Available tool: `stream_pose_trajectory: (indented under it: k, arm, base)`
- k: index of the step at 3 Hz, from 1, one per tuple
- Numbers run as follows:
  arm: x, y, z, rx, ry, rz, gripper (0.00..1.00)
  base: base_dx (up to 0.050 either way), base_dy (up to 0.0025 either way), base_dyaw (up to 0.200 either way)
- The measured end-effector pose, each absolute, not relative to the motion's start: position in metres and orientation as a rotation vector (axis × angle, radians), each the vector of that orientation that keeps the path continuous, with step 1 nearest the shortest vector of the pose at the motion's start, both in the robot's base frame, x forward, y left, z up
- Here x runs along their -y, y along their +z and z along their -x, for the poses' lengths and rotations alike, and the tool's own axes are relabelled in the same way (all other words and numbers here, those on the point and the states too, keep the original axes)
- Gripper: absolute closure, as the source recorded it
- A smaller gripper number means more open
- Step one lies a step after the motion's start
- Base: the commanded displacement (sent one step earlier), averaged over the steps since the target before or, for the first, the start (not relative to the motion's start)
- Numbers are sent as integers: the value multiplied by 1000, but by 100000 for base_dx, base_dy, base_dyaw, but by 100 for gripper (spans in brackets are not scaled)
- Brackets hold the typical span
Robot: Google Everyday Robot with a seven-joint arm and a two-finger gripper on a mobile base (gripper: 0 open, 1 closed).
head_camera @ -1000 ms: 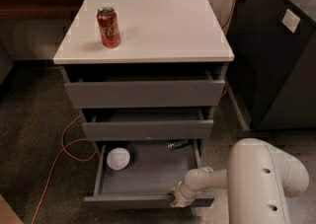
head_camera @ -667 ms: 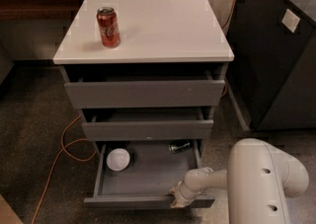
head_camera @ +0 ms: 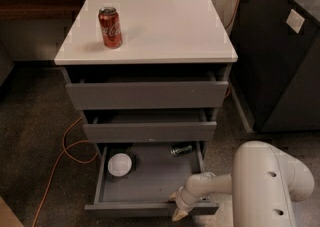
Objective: Place coke can into bottom drawer
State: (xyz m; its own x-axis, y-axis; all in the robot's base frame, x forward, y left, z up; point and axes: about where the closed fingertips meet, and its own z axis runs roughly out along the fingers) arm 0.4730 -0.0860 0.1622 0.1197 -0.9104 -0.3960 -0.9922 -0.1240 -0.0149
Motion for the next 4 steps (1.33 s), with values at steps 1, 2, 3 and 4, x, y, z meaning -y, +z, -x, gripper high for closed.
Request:
stream_pose_trajectory:
  k: [1,2,3,4]
  arm:
    - [74,169,-450,-1785,431,2163,0]
    - [54,199,-438,-1664,405,2231,0]
    - [35,243,-443,-1575,373,2269,0]
    - [25,296,-464,-1534,331,2250,0]
  base:
    - [0,0,0]
    - [0,0,0]
    - [0,0,0]
    - [0,0,0]
